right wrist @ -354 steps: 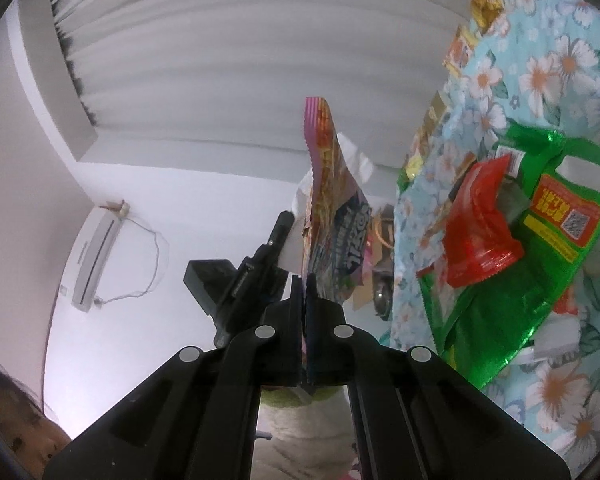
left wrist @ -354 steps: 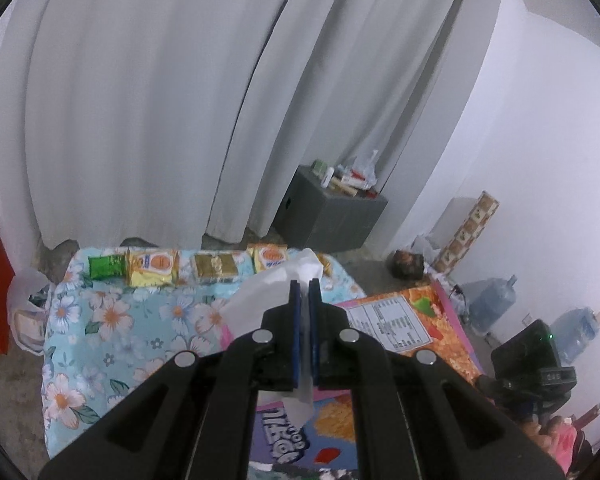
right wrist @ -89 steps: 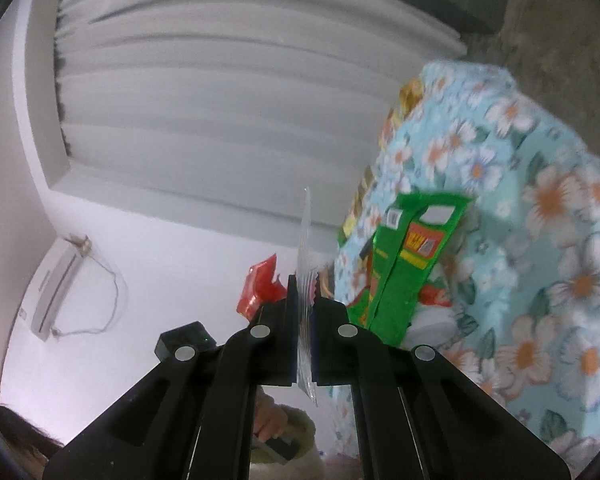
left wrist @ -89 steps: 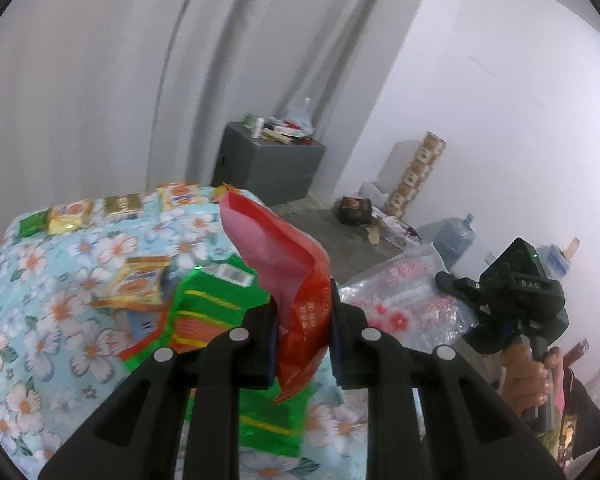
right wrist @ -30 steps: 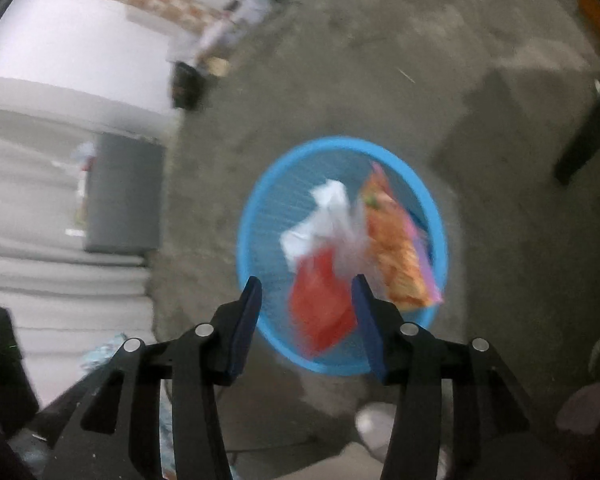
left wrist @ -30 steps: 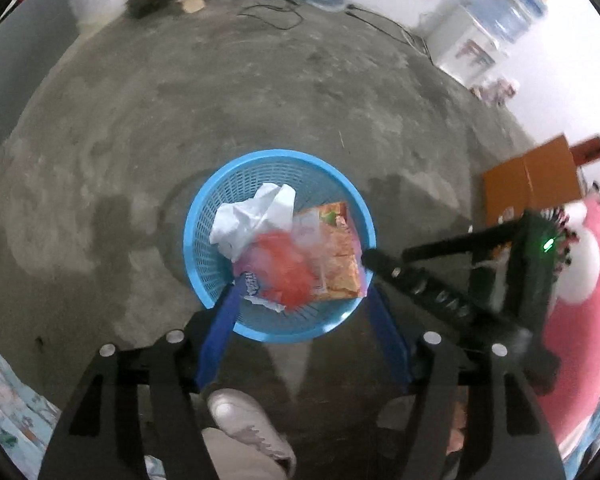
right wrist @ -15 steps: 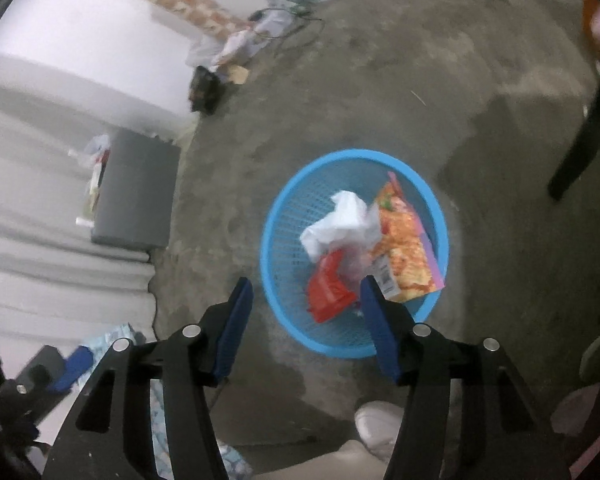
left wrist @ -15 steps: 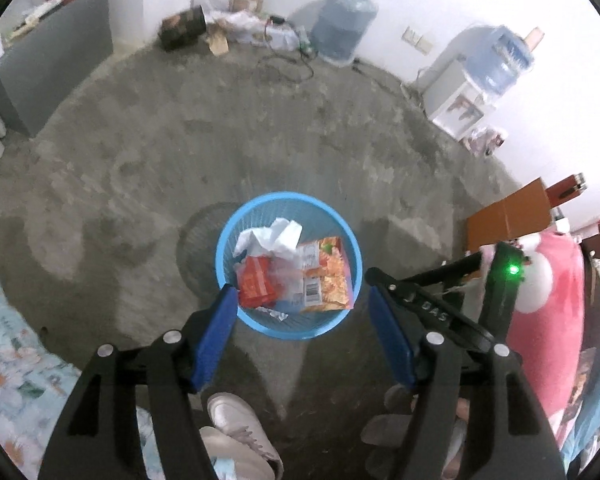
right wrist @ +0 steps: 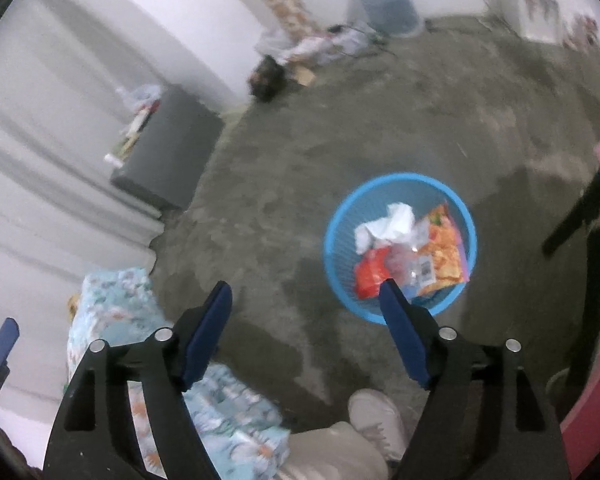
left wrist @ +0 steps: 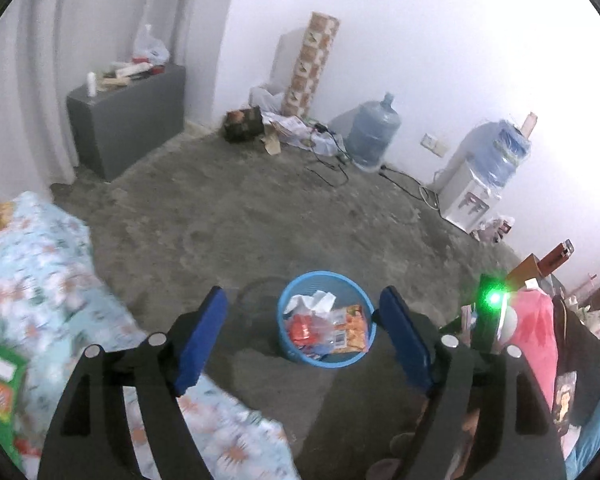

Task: Collect trash
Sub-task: 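Move both tools back to the bed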

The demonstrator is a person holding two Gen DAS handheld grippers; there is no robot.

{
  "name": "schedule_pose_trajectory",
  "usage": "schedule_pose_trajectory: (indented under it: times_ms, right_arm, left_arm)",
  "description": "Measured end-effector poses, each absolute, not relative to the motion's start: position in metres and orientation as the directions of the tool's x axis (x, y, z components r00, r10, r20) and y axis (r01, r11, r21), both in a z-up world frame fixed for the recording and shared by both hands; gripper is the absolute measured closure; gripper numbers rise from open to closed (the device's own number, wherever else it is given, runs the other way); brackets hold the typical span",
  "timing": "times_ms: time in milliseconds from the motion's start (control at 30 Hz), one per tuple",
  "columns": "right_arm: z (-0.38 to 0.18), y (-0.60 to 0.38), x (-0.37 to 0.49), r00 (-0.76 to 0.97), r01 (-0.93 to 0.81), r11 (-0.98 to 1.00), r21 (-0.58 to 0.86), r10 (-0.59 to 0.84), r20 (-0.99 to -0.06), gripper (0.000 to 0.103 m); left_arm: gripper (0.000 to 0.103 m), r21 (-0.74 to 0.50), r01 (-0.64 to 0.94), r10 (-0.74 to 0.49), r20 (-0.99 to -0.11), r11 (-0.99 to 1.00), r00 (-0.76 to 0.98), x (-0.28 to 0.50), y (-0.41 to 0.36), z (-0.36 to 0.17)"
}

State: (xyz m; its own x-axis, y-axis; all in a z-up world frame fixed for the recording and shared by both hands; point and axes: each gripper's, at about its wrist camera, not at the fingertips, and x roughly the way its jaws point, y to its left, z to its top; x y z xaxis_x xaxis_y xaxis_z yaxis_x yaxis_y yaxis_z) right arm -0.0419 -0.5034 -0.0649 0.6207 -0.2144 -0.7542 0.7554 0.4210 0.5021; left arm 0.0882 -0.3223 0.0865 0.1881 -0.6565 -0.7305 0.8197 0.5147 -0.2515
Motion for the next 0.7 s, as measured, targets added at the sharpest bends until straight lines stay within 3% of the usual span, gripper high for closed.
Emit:
schedule_pose_trajectory:
  times_ms: [367, 700]
  right_arm:
    - [0.002, -0.435, -0.011, 0.722, 0.593, 0.621, 0.512, -0.128, -0.68, 0.026]
    - [0.024, -0.371, 0.043, 0.78, 0.357, 0.724, 0.591, 0.116, -0.615, 0.025]
  left_arm:
    - [0.015, -0.244, 0.727, -0.664, -0.651, 0.641, 0.367, 0.105, -0.166, 0.134]
    - [0.013, -0.287, 0.406, -0.493, -0.59, 0.868, 0.639, 0.155, 0.023, 0.151]
